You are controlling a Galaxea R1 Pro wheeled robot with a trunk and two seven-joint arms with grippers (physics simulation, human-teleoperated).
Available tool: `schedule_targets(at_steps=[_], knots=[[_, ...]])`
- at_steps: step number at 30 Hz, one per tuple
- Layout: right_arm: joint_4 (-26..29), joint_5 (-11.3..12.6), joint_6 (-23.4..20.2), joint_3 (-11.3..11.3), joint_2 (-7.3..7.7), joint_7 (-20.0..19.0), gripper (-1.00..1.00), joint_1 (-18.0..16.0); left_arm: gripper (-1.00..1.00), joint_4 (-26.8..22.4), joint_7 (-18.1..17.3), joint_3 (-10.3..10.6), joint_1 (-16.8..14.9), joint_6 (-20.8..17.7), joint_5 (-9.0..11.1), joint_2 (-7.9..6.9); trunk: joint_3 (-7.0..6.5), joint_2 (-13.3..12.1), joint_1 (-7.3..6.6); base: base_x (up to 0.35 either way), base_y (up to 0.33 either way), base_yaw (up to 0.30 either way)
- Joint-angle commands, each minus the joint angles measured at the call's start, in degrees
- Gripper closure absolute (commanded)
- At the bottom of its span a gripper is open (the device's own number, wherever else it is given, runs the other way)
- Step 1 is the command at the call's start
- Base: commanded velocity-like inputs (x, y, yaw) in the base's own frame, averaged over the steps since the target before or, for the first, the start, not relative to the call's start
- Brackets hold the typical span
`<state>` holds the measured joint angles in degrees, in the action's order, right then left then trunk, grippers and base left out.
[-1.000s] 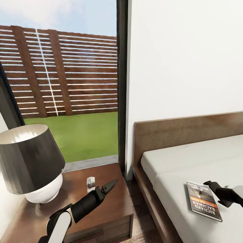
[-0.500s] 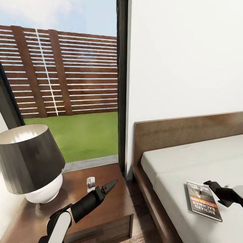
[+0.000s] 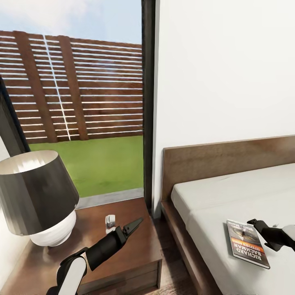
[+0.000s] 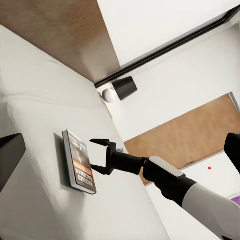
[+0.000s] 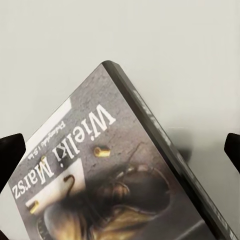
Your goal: In the bedroom, move the book from the bed onto either nightstand, and place the two sandals side by side next to the bed.
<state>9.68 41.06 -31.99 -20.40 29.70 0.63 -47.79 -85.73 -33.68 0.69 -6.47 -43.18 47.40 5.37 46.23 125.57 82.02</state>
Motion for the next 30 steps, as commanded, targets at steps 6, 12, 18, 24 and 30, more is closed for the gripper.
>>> schedule_targets(at_steps=[6,12,18,24,30], knots=[[0.1,0.1,-0.3,-0.1,0.01,0.0,-1.00,0.0,-1.00,0.0,0.0,-0.1,0.0,-0.4,0.2,-0.02,0.06,0.0,-0.01,0.000,0.000,0.000],[0.1,0.1,-0.3,-0.1,0.01,0.1,-1.00,0.0,-1.00,0.0,0.0,-0.1,0.0,-0.4,0.2,-0.12,0.06,0.0,-0.01,0.000,0.000,0.000],[0.1,0.1,-0.3,-0.2,0.01,0.1,-1.00,0.0,-1.00,0.0,0.0,-0.2,0.0,-0.3,0.2,-0.17,0.06,0.0,-0.01,0.000,0.000,0.000],[0.2,0.1,-0.3,-0.2,-0.04,0.0,-1.00,0.0,-1.00,0.0,0.0,-0.2,0.0,-0.3,0.2,-0.24,0.06,0.0,-0.01,0.000,0.000,0.000],[0.2,0.1,-0.3,-0.2,-0.07,0.1,-1.00,0.0,-1.00,0.0,0.0,-0.2,0.0,-0.3,0.2,-0.27,0.06,0.0,-0.01,0.000,0.000,0.000]])
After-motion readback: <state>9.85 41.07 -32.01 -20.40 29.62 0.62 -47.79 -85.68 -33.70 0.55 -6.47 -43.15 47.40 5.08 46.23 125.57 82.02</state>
